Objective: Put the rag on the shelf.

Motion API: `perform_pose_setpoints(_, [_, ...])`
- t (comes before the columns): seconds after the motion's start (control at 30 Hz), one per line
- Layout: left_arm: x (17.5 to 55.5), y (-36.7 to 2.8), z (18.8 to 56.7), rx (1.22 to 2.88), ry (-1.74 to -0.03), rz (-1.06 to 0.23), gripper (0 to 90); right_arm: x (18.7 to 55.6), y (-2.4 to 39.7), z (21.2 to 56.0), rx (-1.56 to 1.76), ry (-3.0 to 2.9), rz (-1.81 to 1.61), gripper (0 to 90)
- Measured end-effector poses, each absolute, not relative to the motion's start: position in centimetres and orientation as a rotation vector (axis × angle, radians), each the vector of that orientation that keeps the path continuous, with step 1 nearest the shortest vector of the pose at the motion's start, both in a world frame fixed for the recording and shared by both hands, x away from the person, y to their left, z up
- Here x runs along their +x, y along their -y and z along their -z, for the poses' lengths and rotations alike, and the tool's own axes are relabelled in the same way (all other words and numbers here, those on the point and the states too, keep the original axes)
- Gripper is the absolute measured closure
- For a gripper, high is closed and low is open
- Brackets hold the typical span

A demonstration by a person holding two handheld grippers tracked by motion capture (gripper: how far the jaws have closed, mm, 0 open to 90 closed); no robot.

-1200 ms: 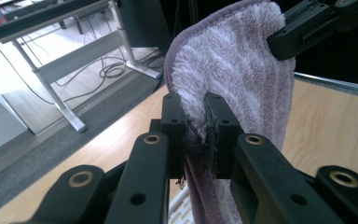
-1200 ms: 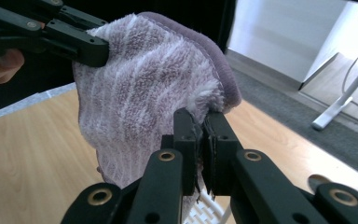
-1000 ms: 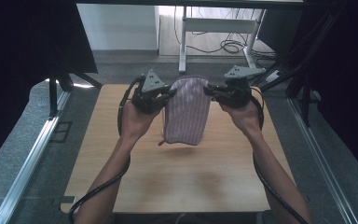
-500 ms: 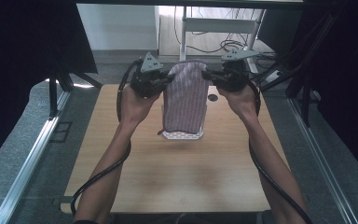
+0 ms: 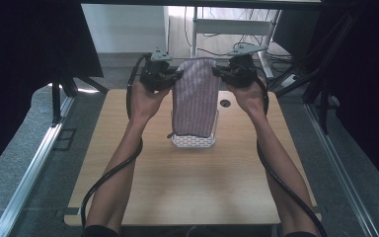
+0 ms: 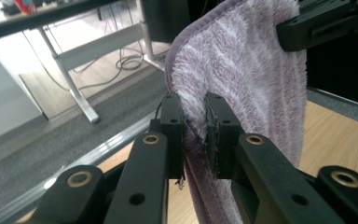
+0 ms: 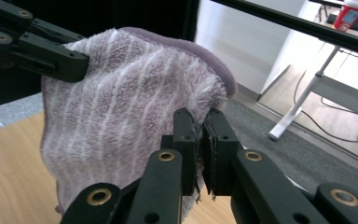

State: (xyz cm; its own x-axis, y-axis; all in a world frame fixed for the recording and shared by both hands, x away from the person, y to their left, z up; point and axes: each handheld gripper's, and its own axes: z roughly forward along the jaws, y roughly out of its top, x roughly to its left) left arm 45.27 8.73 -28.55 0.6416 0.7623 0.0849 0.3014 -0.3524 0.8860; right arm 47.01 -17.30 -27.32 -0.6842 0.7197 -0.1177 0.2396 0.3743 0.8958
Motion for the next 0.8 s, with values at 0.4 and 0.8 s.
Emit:
perform_pose_setpoints(0.4, [47.7, -8.0, 31.2, 1.959, -0.930, -0.658, 78.1, 49.7, 16.6, 30.4, 0.877, -2.144, -1.213, 84.0])
perform_pose_setpoints(0.8, [49.7, -7.0, 34.3, 2.034, -0.982, -0.729, 76.9, 51.8, 16.2, 33.7, 0.936, -2.191, -1.143, 83.3])
